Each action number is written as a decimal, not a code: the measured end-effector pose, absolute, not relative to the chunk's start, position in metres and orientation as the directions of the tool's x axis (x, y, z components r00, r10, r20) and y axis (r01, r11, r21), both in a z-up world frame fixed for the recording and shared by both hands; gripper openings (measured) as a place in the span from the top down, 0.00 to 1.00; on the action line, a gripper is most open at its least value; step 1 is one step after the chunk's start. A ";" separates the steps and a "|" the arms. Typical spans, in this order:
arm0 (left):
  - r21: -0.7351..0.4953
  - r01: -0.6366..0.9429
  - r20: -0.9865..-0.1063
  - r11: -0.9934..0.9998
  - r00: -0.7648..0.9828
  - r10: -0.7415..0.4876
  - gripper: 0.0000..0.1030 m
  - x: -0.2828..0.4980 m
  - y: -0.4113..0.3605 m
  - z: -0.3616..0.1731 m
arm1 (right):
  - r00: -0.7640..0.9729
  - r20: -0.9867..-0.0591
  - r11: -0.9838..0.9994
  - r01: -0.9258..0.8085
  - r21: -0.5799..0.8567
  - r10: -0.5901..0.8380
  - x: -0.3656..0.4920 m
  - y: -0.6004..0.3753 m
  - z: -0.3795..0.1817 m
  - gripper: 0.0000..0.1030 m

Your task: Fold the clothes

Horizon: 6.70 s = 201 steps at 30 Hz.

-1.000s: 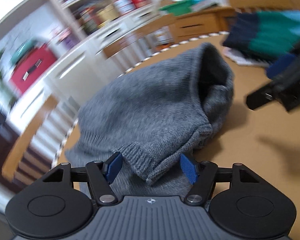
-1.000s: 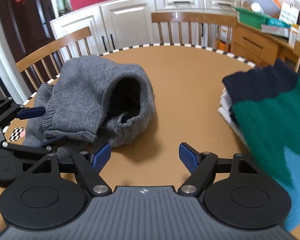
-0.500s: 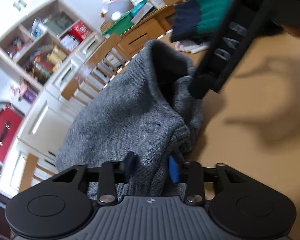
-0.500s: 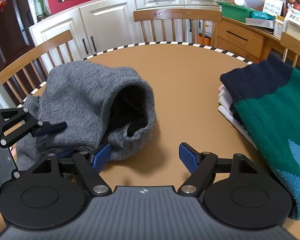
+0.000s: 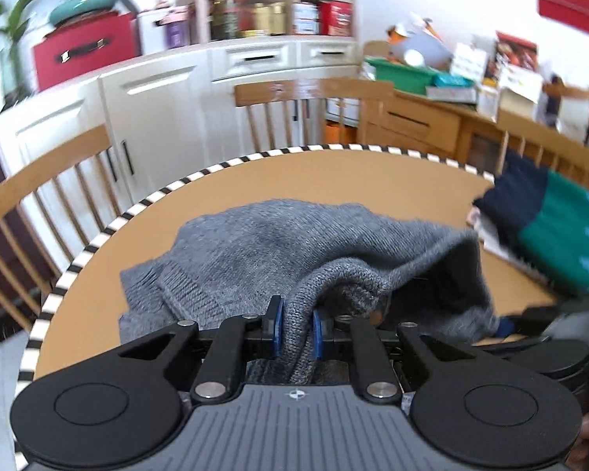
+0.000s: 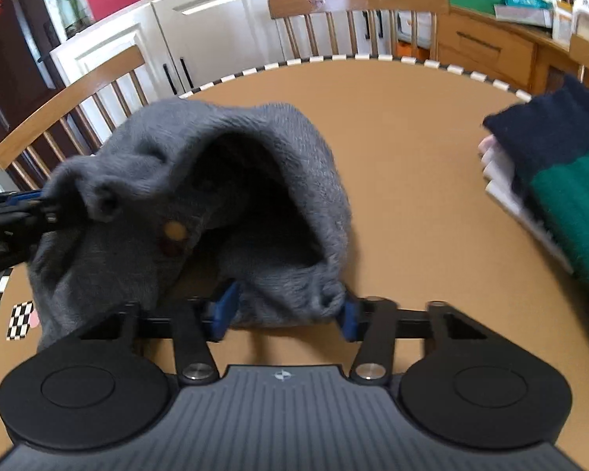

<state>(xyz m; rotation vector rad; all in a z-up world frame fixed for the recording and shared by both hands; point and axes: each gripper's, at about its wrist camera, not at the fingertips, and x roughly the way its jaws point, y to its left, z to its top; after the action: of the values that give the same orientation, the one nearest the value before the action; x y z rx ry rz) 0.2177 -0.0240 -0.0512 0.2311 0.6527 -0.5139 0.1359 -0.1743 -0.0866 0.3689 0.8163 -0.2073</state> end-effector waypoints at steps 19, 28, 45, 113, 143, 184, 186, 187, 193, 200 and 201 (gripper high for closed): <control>0.127 0.466 -0.615 0.875 0.729 -0.299 0.75 0.138 -0.035 -0.036 | 0.757 -0.647 0.988 0.014 0.151 0.088 0.044 -0.214 -0.011 0.92; 0.151 0.404 -0.572 0.902 0.780 -0.253 0.88 0.089 -0.035 -0.017 | 0.758 -0.645 0.992 -0.024 0.122 0.097 0.006 -0.229 0.010 0.92; 0.211 0.297 -0.118 0.931 0.954 -0.277 0.89 -0.126 0.000 0.232 | 0.887 -0.352 0.920 -0.365 -0.142 0.298 -0.104 -0.240 0.241 0.93; 0.142 0.047 -0.694 0.989 0.717 0.066 0.90 0.460 0.009 -0.111 | 0.591 -0.761 0.959 0.244 -0.147 -0.267 0.400 -0.272 -0.106 0.93; -0.055 0.028 -0.846 0.998 0.529 -0.062 0.78 0.101 -0.027 -0.082 | 0.621 -0.784 0.999 0.011 0.033 0.019 0.061 -0.211 -0.090 0.69; -0.015 -0.098 -0.867 0.995 0.498 0.035 0.58 0.067 -0.016 -0.077 | 0.577 -0.815 0.997 0.071 -0.005 -0.045 0.038 -0.217 -0.092 0.56; -0.014 -0.085 -0.865 0.996 0.500 0.031 0.73 0.068 -0.019 -0.076 | 0.581 -0.813 0.998 0.066 -0.007 -0.044 0.037 -0.214 -0.092 0.64; -0.014 -0.080 -0.865 0.997 0.501 0.028 0.79 0.068 -0.020 -0.076 | 0.582 -0.812 0.998 0.063 -0.011 -0.046 0.037 -0.212 -0.092 0.66; 0.017 -0.068 -0.864 0.998 0.501 0.049 0.87 0.066 -0.019 -0.074 | 0.580 -0.813 0.998 -0.001 -0.070 -0.056 0.030 -0.192 -0.091 0.83; 0.152 -0.056 -0.849 0.987 0.504 0.159 0.87 0.074 -0.006 -0.073 | 0.554 -0.832 0.990 -0.128 -0.052 0.028 0.008 -0.160 -0.087 0.84; 0.172 -0.056 -0.846 0.984 0.503 0.177 0.87 0.077 -0.003 -0.073 | 0.549 -0.835 0.987 -0.151 -0.048 0.043 0.004 -0.154 -0.086 0.84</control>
<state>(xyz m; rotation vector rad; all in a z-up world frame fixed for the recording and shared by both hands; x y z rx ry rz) 0.0773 -0.0031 -0.0726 0.1278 1.0353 0.1409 0.0044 -0.1540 -0.0863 -0.1194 0.9837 0.1155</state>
